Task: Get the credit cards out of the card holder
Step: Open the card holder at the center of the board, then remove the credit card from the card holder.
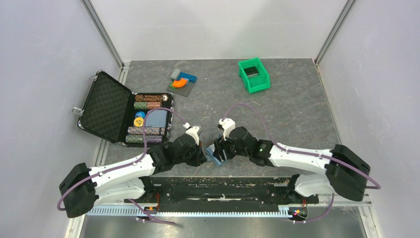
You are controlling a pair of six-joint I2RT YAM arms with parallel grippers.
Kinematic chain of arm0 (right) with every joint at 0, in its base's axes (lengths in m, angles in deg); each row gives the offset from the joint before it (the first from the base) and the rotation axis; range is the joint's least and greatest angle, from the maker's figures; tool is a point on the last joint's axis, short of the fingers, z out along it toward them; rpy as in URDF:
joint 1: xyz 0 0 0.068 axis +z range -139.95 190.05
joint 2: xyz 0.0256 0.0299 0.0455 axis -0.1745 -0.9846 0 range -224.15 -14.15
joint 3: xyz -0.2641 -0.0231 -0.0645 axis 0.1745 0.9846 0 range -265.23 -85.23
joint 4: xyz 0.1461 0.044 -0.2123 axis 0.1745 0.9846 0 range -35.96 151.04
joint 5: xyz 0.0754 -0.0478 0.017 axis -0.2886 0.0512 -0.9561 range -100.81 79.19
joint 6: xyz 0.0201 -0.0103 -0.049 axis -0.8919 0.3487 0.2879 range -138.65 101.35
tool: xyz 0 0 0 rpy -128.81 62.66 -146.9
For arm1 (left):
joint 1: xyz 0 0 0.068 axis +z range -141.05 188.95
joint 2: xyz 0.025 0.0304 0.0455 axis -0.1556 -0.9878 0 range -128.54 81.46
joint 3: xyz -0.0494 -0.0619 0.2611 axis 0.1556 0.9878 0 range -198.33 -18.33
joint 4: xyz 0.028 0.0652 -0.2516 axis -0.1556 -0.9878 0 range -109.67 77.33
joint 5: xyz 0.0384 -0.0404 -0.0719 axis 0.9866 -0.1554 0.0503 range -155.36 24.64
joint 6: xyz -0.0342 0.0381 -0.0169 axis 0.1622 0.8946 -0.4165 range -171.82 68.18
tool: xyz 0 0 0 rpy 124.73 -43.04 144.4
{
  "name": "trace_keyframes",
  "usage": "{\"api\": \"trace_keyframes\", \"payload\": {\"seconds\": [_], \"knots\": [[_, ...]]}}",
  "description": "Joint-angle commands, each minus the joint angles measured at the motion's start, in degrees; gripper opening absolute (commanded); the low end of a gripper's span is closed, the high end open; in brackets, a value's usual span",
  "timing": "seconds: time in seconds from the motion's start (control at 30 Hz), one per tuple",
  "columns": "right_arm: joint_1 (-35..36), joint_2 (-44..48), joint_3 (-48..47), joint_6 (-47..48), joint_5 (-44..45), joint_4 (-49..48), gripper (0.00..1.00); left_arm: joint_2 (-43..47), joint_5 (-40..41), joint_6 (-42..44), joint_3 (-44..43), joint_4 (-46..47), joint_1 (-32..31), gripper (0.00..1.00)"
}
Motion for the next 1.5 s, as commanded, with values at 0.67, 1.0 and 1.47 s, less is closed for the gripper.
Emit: {"api": "trace_keyframes", "payload": {"seconds": [0.67, 1.0, 1.47], "knots": [[0.4, -12.6, -3.4, 4.2, 7.9, -2.4, 0.79, 3.0, 1.5, -4.6, 5.7, 1.0, 0.0, 0.02], [2.0, -11.7, -1.0, 5.0, 8.0, -5.9, 0.8, 4.3, 2.4, -4.5, 6.2, 0.0, 0.0, 0.02], [3.3, -12.6, 0.3, 5.4, 15.2, -4.9, 0.78, 4.5, 2.5, -4.6, 6.2, -0.2, 0.0, 0.02]]}}
